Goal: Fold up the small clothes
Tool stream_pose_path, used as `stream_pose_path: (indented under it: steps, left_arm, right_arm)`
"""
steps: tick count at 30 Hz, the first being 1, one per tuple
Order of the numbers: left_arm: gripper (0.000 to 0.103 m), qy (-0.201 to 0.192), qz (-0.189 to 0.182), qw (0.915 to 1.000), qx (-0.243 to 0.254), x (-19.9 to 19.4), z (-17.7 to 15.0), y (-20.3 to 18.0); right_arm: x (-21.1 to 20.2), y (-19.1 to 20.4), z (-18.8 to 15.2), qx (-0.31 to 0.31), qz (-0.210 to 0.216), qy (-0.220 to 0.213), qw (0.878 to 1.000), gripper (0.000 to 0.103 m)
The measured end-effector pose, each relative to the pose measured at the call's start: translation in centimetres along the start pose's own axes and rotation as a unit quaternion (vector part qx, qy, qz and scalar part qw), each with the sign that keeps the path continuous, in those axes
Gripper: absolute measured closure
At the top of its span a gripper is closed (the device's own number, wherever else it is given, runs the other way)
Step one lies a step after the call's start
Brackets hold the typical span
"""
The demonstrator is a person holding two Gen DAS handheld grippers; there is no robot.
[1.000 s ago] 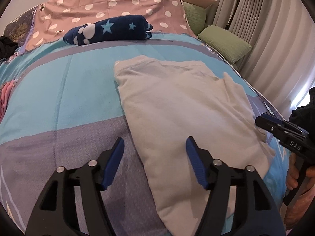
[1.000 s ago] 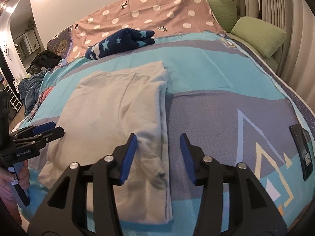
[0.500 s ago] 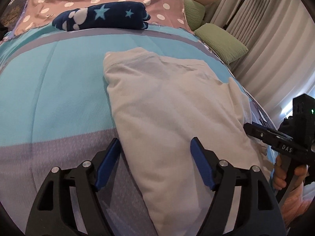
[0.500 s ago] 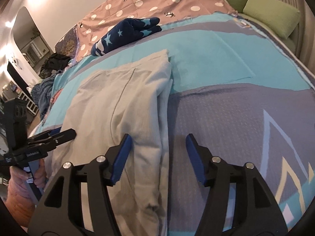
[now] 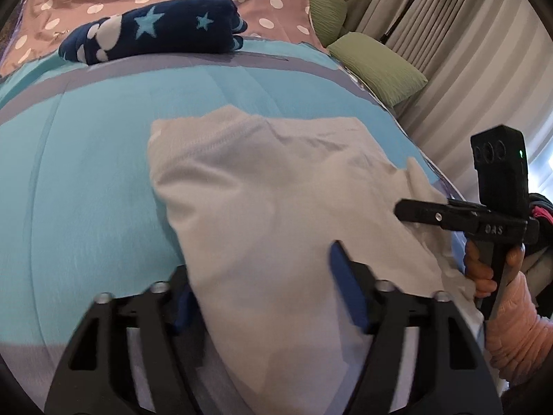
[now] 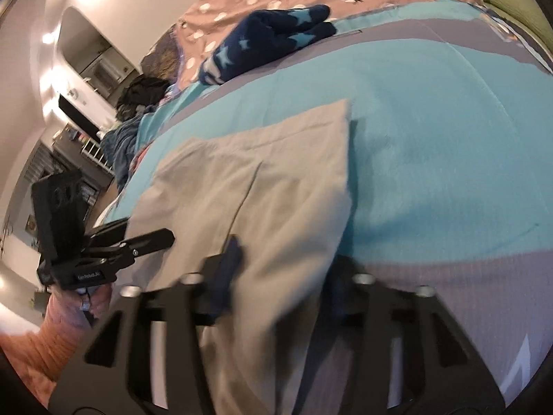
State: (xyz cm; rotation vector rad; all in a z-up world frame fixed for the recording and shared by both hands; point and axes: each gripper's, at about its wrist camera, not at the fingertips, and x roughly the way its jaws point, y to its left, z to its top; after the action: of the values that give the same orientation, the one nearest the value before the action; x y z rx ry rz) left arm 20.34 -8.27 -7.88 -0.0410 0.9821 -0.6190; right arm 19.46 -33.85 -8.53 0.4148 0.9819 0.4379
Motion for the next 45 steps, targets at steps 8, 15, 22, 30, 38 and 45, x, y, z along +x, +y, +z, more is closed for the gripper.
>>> stream_pose_path:
  steps: [8, 15, 22, 30, 38, 45]
  left_arm:
    - [0.087, -0.065, 0.021, 0.9967, 0.044, -3.4, 1.6, -3.4]
    - [0.088, -0.135, -0.023, 0.9854, 0.101, -7.1, 7.1, -9.9]
    - [0.091, -0.157, -0.019, 0.9711, 0.179, -3.9, 15.9, -17.3]
    - [0.091, -0.148, 0.05, 0.9699, 0.187, 3.4, 26.1, -18.2]
    - [0.072, -0.092, 0.17, 0.9676, 0.163, 15.9, 31.3, -10.3]
    - [0.057, -0.059, 0.172, 0.9631, 0.198, 21.0, 25.9, -8.1]
  right_arm:
    - [-7.3, 4.8, -0.6, -0.06, -0.044, -0.111, 0.991, 0.089]
    - [-17.0, 3.1, 4.0, -0.055, -0.12, -0.211, 0.969, 0.089]
    - [-20.7, -1.4, 12.8, -0.027, -0.171, -0.255, 0.951, 0.089]
    - [-12.5, -8.9, 23.2, 0.039, -0.172, -0.232, 0.957, 0.089]
    - [0.7, -15.8, 26.8, 0.096, -0.305, -0.158, 0.934, 0.046]
    - [2.2, -15.3, 20.3, 0.047, -0.331, -0.14, 0.932, 0.047]
